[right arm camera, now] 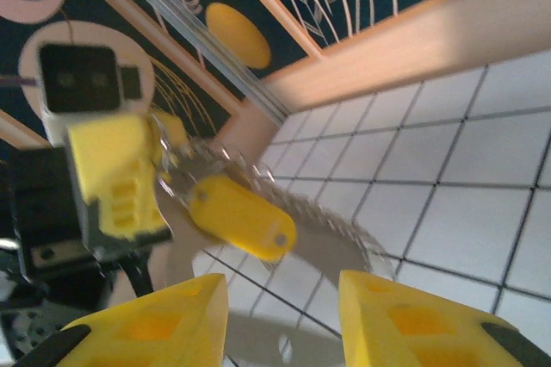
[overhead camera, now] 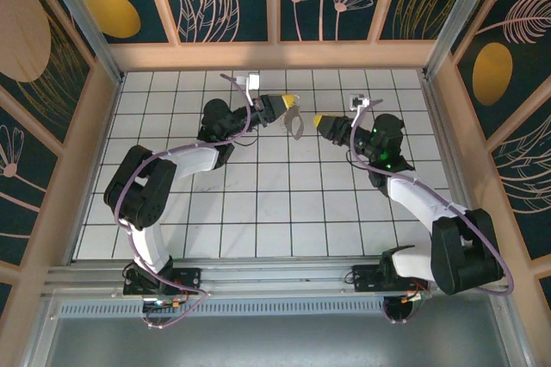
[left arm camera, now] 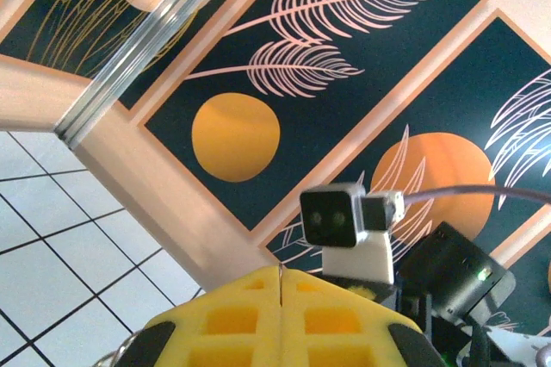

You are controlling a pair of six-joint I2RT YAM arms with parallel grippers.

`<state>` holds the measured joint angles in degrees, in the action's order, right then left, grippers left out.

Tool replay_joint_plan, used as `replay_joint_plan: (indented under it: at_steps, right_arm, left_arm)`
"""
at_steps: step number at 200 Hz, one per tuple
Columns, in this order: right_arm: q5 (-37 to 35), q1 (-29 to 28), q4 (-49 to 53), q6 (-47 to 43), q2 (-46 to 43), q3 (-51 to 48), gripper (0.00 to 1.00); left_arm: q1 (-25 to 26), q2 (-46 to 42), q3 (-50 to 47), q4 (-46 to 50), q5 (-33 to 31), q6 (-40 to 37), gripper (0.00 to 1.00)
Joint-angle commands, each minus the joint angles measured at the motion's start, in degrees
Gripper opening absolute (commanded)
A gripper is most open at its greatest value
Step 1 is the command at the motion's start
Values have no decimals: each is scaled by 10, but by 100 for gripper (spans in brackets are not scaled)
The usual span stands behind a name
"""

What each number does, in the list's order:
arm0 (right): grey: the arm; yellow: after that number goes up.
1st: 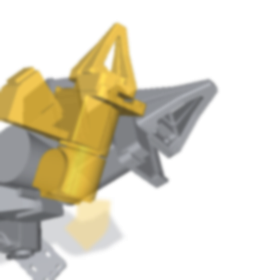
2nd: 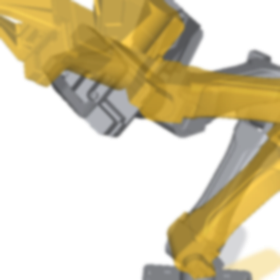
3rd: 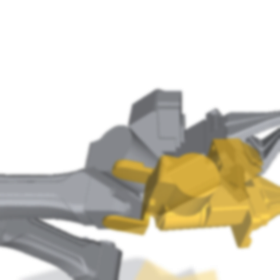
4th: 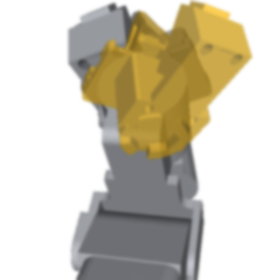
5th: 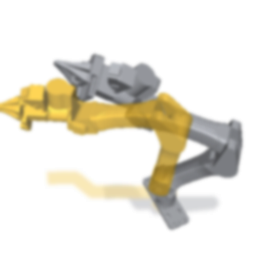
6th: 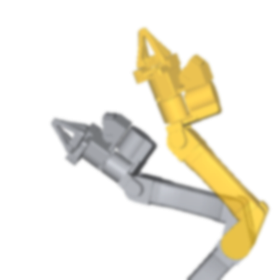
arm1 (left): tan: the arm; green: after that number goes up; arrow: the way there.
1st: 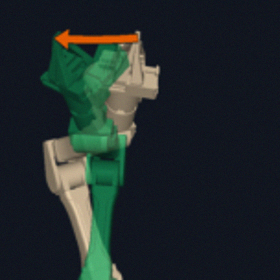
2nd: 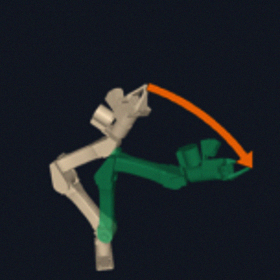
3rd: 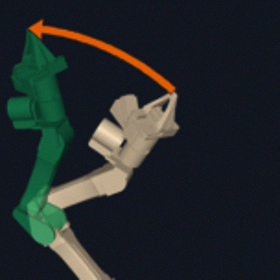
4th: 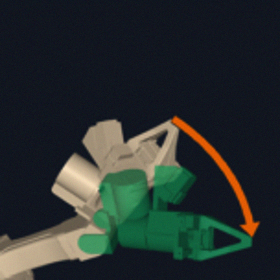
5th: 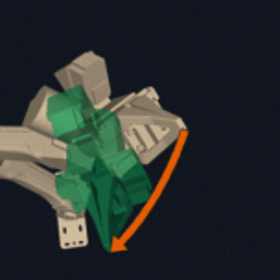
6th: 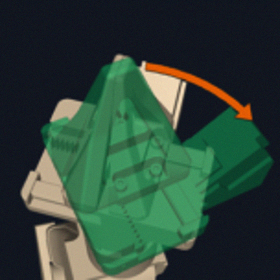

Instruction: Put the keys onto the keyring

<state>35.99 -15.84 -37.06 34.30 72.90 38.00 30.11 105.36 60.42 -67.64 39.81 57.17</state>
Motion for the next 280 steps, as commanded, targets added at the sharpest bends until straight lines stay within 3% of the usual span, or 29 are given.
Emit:
replay_joint_plan:
  at_steps: [1,54,132,203,229,270,280]
  right_arm:
    - [3,2,-68,59,19,46,39]
    - [36,-5,-163,140,72,80,38]
    - [39,-40,-172,135,96,99,35]
    - [50,-48,-177,132,102,96,15]
    - [55,-49,-177,129,102,93,0]
    - [72,-41,-140,94,105,112,0]
    - [88,-35,-118,75,109,125,0]
  left_arm:
    - [6,-7,-1,-58,10,9,0]
    - [10,-6,2,-61,17,12,0]
    - [11,-11,2,-57,20,9,0]
    - [14,-12,2,-57,18,9,0]
    - [14,-11,3,-56,18,8,0]
    - [14,-12,10,-35,21,-5,0]
    - [13,-16,15,-9,24,-23,11]
